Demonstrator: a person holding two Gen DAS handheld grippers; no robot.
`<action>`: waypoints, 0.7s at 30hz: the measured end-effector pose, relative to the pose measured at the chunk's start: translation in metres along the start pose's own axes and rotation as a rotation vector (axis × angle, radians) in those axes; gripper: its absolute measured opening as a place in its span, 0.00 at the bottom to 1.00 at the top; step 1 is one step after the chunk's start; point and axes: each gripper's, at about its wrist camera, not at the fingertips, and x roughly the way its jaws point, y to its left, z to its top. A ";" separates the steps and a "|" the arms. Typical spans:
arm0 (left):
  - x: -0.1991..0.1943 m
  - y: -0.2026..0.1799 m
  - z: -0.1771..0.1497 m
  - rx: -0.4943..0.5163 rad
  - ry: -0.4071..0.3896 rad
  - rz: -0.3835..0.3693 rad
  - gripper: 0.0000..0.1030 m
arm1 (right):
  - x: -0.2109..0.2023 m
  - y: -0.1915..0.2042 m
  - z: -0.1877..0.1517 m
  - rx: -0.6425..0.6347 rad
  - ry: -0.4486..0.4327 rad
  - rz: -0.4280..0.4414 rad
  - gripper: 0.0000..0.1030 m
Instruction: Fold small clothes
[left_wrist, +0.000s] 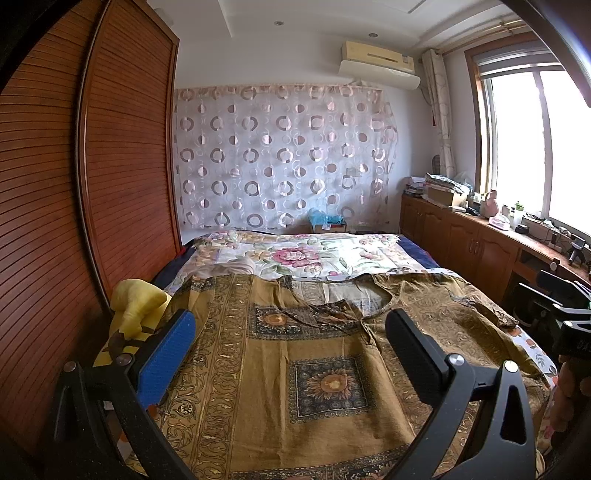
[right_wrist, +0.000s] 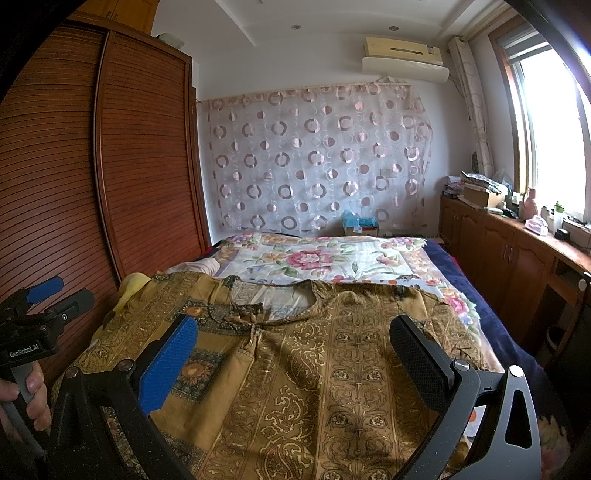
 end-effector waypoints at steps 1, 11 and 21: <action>0.000 0.001 0.001 0.000 0.000 0.000 1.00 | 0.000 0.000 0.000 0.000 0.000 0.001 1.00; 0.000 0.000 0.000 0.000 -0.002 0.000 1.00 | 0.000 0.001 0.000 -0.001 -0.002 0.004 1.00; 0.000 0.000 0.000 0.000 -0.003 0.000 1.00 | 0.000 0.001 0.000 -0.002 -0.004 0.003 1.00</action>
